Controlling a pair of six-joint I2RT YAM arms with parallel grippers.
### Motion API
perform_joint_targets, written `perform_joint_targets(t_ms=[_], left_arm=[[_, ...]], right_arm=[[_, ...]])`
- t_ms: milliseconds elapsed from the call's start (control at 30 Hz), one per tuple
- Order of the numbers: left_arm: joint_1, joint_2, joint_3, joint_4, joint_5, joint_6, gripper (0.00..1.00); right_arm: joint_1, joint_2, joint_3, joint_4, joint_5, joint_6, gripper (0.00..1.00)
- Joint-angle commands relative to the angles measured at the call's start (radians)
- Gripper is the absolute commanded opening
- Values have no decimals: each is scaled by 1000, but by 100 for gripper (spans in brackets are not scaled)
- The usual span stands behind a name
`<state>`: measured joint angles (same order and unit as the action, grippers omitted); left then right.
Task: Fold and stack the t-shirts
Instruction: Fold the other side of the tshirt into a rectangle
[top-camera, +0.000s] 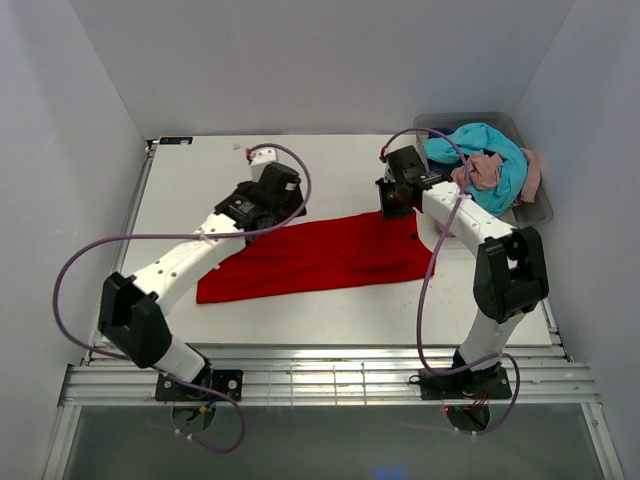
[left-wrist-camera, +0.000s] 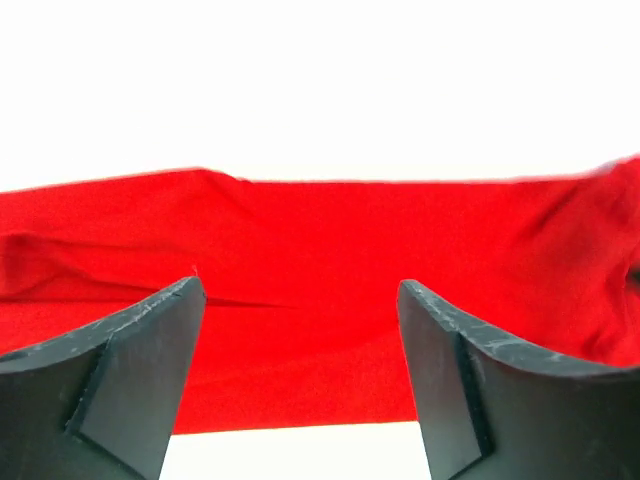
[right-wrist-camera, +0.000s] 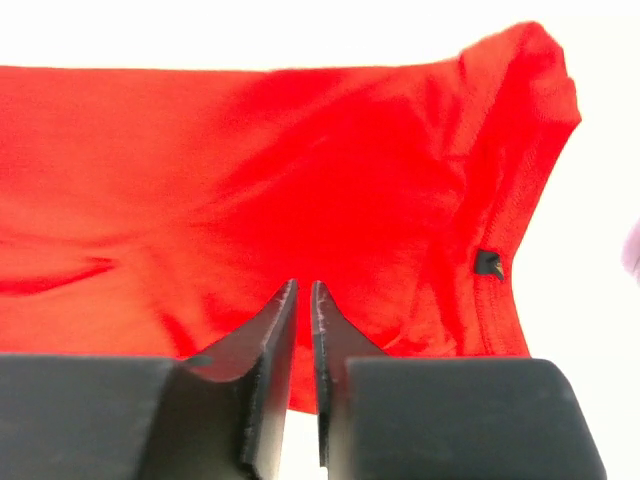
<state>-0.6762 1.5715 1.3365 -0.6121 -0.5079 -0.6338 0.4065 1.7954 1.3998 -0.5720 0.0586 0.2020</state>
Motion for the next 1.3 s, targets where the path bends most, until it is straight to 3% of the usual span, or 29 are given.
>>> perform_joint_targets(t_ms=[0, 33, 133, 200, 300, 633, 967, 1133, 1200, 1267], left_arm=[[128, -88, -80, -110, -11, -27, 90], [208, -94, -136, -109, 11, -24, 89], [327, -81, -186, -97, 51, 19, 77], [372, -52, -191, -80, 57, 46, 65], [434, -9, -180, -46, 55, 66, 56], [533, 99, -149, 9, 92, 97, 56], [537, 91, -270, 18, 149, 46, 51], [537, 85, -281, 25, 161, 43, 34], [537, 82, -281, 25, 160, 45, 19], [537, 76, -278, 23, 152, 49, 11]], right_arm=[[29, -82, 38, 8, -94, -42, 20], [34, -88, 16, 9, -109, -44, 22], [52, -80, -34, 32, -180, -44, 26], [69, -70, -59, 52, -216, -44, 26], [97, -50, -97, 81, -250, -38, 23], [173, -51, -116, 84, -256, -15, 18], [186, -62, -136, 63, -226, -13, 17], [186, -62, -139, 60, -221, -10, 17], [187, -67, -151, 66, -220, -7, 16], [187, -71, -162, 66, -221, -3, 16]])
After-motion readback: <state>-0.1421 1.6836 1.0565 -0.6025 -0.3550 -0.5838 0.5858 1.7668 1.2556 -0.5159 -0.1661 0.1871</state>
